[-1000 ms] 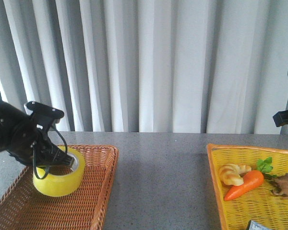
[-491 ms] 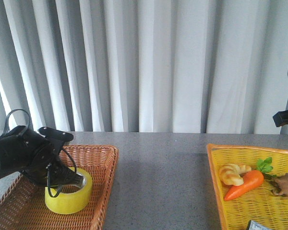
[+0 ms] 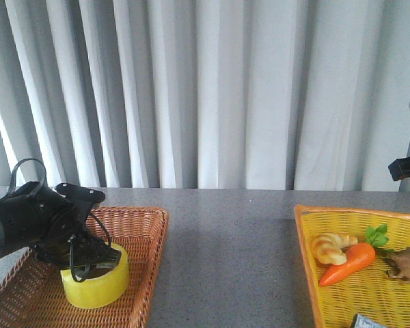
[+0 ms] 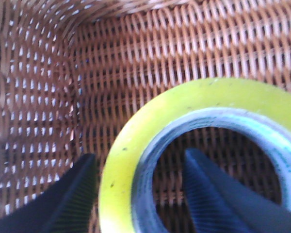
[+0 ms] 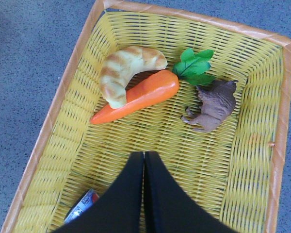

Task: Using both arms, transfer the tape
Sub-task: 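Lift the tape roll with the left gripper and lower it into the brown basket, then open the left gripper and raise it away from the tape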

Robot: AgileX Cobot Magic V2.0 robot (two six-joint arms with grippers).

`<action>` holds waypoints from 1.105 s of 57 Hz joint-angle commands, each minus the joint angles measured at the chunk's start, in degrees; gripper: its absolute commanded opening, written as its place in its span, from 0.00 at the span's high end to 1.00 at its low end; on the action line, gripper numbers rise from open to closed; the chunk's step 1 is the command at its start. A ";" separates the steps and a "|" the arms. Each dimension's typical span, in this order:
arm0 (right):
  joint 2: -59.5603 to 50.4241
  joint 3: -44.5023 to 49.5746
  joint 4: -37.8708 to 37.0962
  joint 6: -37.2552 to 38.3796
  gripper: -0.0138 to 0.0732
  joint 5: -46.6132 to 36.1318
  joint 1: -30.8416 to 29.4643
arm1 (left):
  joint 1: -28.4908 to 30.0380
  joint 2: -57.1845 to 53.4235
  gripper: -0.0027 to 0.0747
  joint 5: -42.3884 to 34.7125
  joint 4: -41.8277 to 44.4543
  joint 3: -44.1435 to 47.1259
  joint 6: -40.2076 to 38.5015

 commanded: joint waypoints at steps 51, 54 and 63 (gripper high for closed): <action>-2.16 -1.32 0.36 0.02 0.85 -2.39 -0.28 | 0.00 -37.60 0.97 -15.06 -4.66 -1.86 -0.71; -2.16 -1.32 0.36 0.02 0.85 -2.39 -0.28 | 0.00 -37.60 0.97 -14.50 -4.66 -1.86 -0.71; -2.16 -1.32 0.36 -0.01 0.85 -2.39 -0.28 | 0.00 -37.60 0.97 -13.88 -4.66 -1.86 -0.71</action>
